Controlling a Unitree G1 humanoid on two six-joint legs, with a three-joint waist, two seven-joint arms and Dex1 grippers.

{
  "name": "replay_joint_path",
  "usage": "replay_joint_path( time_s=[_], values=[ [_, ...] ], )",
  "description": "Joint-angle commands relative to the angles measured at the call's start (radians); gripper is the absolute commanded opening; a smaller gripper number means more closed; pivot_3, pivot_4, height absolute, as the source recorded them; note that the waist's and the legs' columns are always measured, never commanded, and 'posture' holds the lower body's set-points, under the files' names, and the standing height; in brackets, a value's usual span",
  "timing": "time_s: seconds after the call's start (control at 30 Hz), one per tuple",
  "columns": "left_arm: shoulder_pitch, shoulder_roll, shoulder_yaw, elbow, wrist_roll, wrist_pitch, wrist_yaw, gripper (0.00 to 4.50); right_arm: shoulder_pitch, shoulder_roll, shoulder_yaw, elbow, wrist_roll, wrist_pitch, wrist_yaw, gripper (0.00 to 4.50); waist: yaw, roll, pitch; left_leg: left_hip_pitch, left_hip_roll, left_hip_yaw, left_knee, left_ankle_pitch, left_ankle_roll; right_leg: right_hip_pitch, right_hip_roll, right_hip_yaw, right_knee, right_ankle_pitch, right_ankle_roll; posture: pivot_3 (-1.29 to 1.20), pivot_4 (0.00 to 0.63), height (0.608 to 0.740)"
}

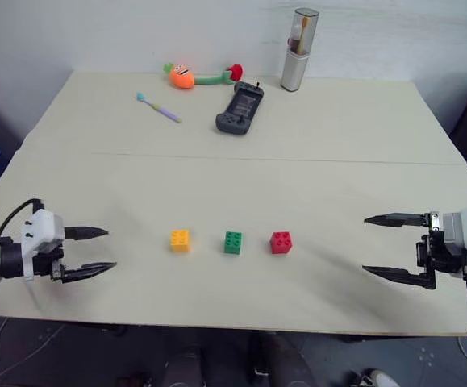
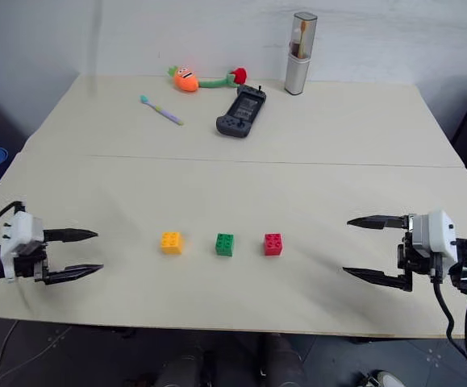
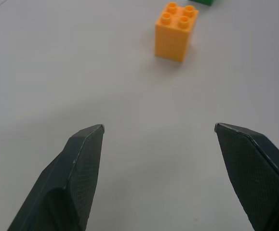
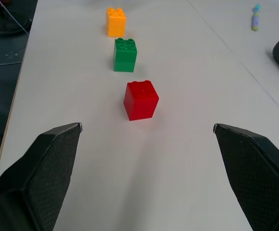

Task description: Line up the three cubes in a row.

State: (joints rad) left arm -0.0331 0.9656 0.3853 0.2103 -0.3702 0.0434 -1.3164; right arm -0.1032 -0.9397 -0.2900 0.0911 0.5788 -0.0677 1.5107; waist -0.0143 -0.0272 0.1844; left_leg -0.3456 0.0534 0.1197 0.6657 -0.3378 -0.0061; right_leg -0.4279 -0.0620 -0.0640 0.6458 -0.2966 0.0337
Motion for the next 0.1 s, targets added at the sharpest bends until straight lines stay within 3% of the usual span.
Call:
replay_joint_path(
  time_s=[0.03,0.1],
  values=[
    [0.046,0.021,0.046,-0.019,-0.01,-0.015,0.001,3.86,-0.036,-0.011,-0.01,0.043,-0.012,-0.029,0.032,4.5,0.0,0.0,0.0,0.0,0.0,0.0,0.0,0.0,0.0,0.0,0.0,0.0,0.0,0.0,0.0,0.0,0.15,0.74],
    [0.064,0.016,0.059,-0.059,-0.029,0.002,0.015,3.86,-0.046,0.002,-0.007,0.052,-0.018,-0.038,0.019,4.5,0.0,0.0,0.0,-0.001,0.0,0.0,0.0,0.0,-0.001,-0.001,0.0,0.0,0.0,0.0,0.0,0.0,0.15,0.74]
  ],
)
